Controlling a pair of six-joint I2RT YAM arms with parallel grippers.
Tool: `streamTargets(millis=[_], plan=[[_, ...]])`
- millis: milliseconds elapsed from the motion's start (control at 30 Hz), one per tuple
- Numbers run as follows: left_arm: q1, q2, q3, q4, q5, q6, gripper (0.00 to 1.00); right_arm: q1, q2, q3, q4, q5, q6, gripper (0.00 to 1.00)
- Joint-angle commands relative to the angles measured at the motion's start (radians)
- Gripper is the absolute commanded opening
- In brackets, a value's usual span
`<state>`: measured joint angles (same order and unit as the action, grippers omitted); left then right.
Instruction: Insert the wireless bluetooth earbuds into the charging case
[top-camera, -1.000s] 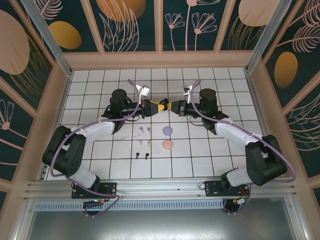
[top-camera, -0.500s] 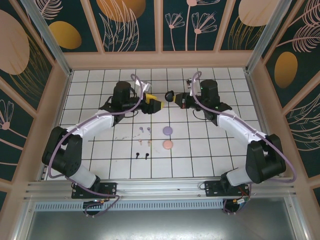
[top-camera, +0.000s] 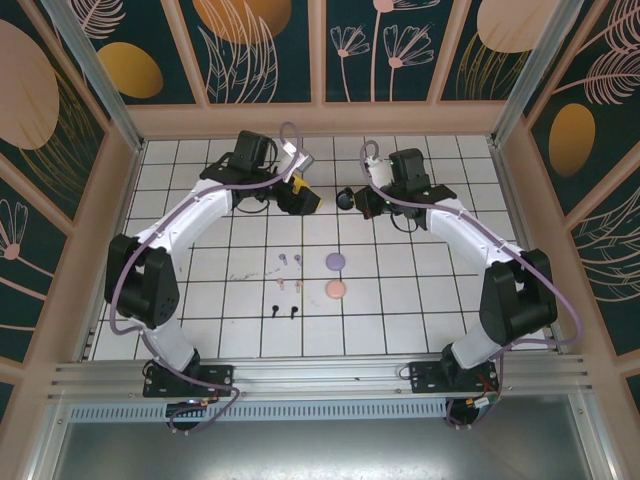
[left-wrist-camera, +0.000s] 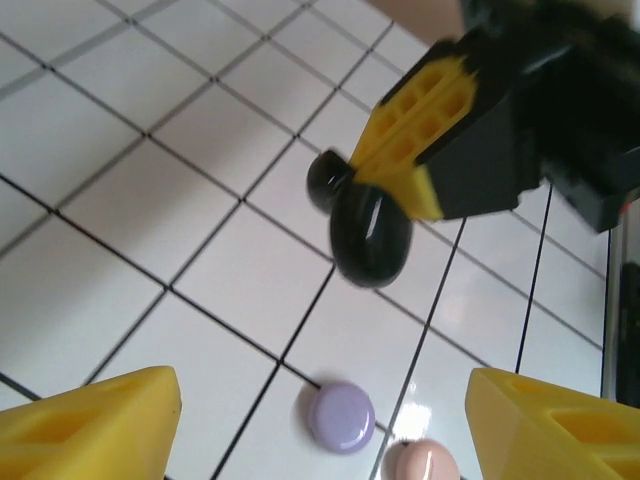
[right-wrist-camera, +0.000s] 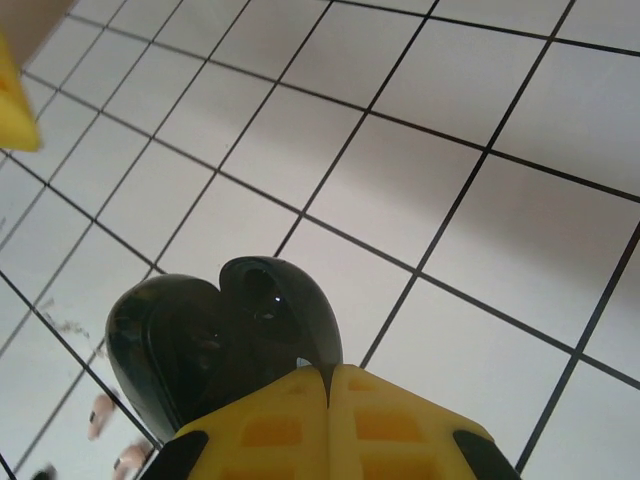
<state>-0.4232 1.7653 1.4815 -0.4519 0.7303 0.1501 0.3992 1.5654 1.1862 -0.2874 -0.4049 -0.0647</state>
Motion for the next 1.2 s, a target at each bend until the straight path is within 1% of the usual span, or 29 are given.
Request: streamTargets(millis=[0, 267, 333, 767, 1000, 1167], plan=[[0.008, 0.04, 0.067, -0.131, 0.066, 0.073, 0.73, 0.012, 0.018, 0.055, -0.044, -0.052, -0.101, 0.0], [0.008, 0.13, 0.155, -0.232, 0.214, 0.129, 0.64, 0.036, 0.053, 0.076, -0.065, -0.115, -0.126, 0.0], [0.008, 0.141, 0.165, -0.244, 0.235, 0.138, 0.62, 0.042, 0.057, 0.083, -0.067, -0.119, -0.128, 0.0], [0.007, 0.186, 0.212, -0.303, 0.293, 0.178, 0.57, 0.087, 0.078, 0.137, -0.101, -0.115, -0.145, 0.0], [0.008, 0.195, 0.223, -0.323, 0.317, 0.193, 0.49, 0.098, 0.086, 0.153, -0.105, -0.109, -0.145, 0.0], [0.008, 0.197, 0.216, -0.331, 0.328, 0.2, 0.46, 0.101, 0.086, 0.154, -0.101, -0.112, -0.142, 0.0]])
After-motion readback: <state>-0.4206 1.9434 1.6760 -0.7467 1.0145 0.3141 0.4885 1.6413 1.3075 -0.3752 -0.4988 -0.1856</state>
